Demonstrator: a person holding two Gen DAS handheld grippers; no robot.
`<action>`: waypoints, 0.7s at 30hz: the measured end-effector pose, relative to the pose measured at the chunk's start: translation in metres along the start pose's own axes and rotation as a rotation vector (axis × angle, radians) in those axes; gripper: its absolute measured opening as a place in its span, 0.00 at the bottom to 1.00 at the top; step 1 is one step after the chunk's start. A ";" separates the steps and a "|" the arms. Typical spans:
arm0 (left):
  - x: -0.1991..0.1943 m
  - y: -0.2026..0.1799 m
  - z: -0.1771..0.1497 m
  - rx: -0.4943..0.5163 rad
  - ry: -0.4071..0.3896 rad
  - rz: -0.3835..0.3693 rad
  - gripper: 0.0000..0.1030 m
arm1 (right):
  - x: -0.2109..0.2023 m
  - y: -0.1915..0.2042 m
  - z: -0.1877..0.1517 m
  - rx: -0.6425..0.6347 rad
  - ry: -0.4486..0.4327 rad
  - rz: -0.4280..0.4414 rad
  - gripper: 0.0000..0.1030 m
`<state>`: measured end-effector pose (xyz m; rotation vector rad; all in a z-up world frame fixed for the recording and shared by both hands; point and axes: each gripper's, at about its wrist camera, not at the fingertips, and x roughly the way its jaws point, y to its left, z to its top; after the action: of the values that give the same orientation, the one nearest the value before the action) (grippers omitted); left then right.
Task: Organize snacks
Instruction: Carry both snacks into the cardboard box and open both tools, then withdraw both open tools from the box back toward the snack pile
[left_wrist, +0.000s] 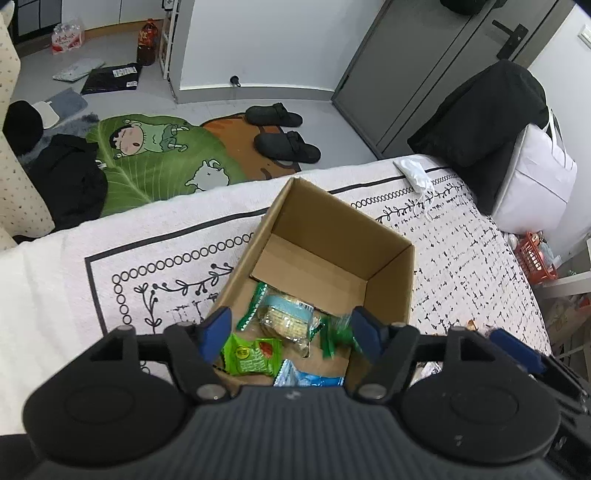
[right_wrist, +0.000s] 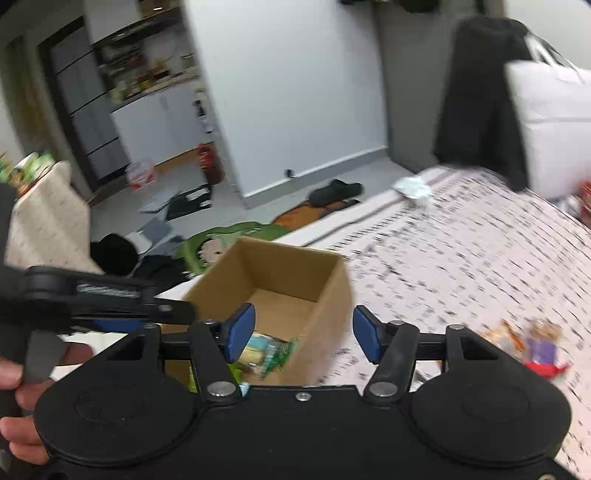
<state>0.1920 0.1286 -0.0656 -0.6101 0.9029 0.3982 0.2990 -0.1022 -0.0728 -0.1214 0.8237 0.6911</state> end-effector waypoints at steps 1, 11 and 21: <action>-0.002 -0.001 -0.001 0.001 -0.002 0.002 0.72 | -0.002 -0.007 0.000 0.015 0.008 -0.014 0.58; -0.007 -0.012 -0.013 0.019 -0.029 -0.007 0.92 | -0.035 -0.038 -0.007 0.090 -0.015 -0.080 0.82; -0.021 -0.049 -0.031 0.080 -0.055 -0.060 1.00 | -0.068 -0.057 -0.007 0.133 -0.064 -0.151 0.95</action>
<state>0.1887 0.0695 -0.0467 -0.5492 0.8417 0.3216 0.2965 -0.1842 -0.0383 -0.0406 0.7881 0.4948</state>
